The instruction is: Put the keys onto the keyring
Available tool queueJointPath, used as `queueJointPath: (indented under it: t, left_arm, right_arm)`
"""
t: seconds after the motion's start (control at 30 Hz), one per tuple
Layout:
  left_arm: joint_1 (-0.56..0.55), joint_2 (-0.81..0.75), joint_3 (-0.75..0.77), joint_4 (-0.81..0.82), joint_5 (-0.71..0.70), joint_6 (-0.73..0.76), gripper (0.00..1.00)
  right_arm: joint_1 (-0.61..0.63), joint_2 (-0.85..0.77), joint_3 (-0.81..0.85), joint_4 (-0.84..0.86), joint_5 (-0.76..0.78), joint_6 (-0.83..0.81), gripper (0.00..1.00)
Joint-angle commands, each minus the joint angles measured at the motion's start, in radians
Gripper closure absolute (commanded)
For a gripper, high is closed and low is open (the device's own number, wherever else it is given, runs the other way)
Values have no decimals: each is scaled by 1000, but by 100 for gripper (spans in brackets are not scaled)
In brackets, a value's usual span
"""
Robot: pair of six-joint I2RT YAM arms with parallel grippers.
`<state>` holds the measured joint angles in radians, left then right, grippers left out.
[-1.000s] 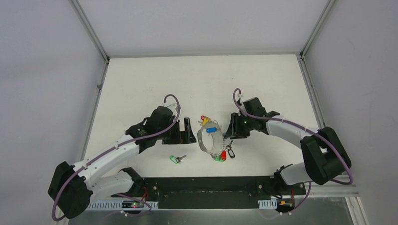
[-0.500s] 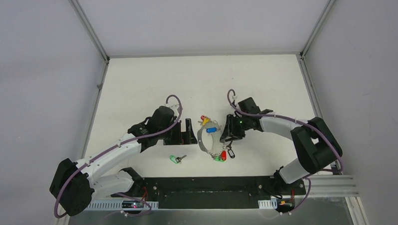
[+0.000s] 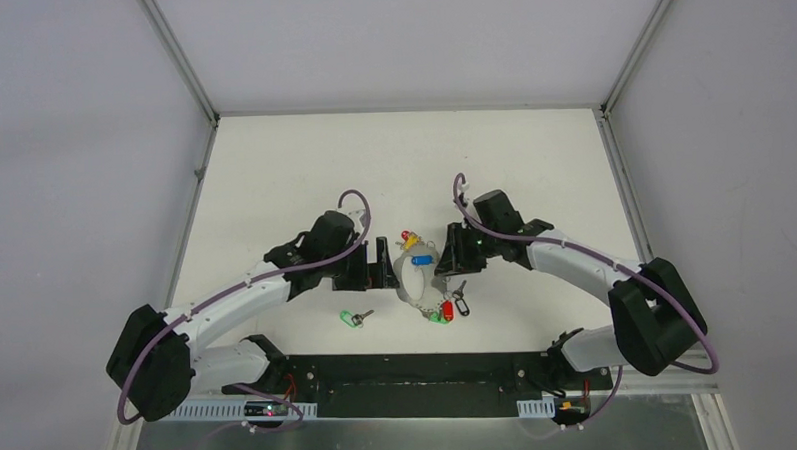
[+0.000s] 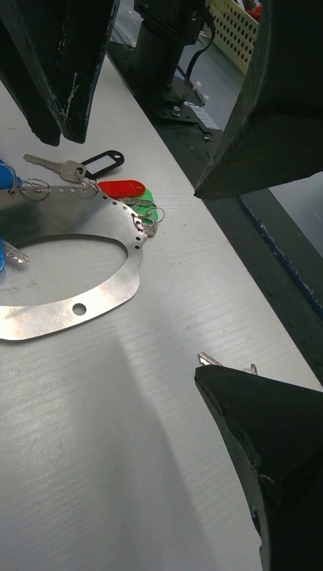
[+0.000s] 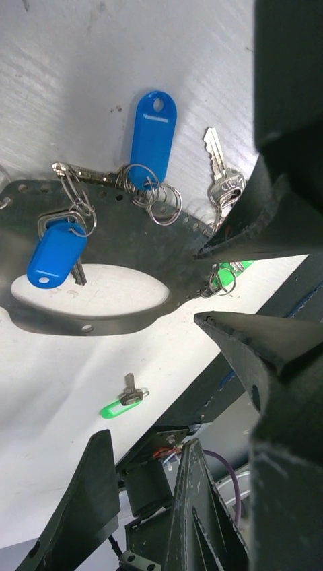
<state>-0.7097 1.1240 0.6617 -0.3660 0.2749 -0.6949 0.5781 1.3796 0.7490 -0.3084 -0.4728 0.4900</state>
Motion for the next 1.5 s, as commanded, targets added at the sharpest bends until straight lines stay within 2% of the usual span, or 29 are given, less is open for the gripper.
queueJointPath:
  t: [0.0, 0.33, 0.53, 0.7, 1.0, 1.17, 1.3, 1.47]
  left_arm:
    - [3, 46, 34, 52, 56, -17, 3]
    - [3, 174, 49, 140, 168, -54, 13]
    - [3, 127, 42, 144, 145, -37, 14]
    - [3, 31, 0, 133, 79, -37, 14]
    - [3, -65, -74, 157, 74, -62, 13]
    - [1, -3, -91, 252, 160, -93, 16]
    - [-8, 99, -98, 409, 234, -128, 24]
    - [-66, 252, 18, 415, 272, -74, 32]
  right_arm:
    - [-10, -19, 7, -18, 36, -10, 64]
    - [-51, 97, -49, 37, -56, 15, 61]
    - [13, 162, -25, 62, -117, 28, 61]
    - [44, 122, -32, 85, -165, 61, 60]
    - [6, -21, -79, 14, -92, 15, 49]
    - [-90, -53, -129, 22, -169, 3, 48]
    - [-163, -86, -181, 23, -222, -5, 48]
    - [-235, -130, -239, 22, -273, -7, 48]
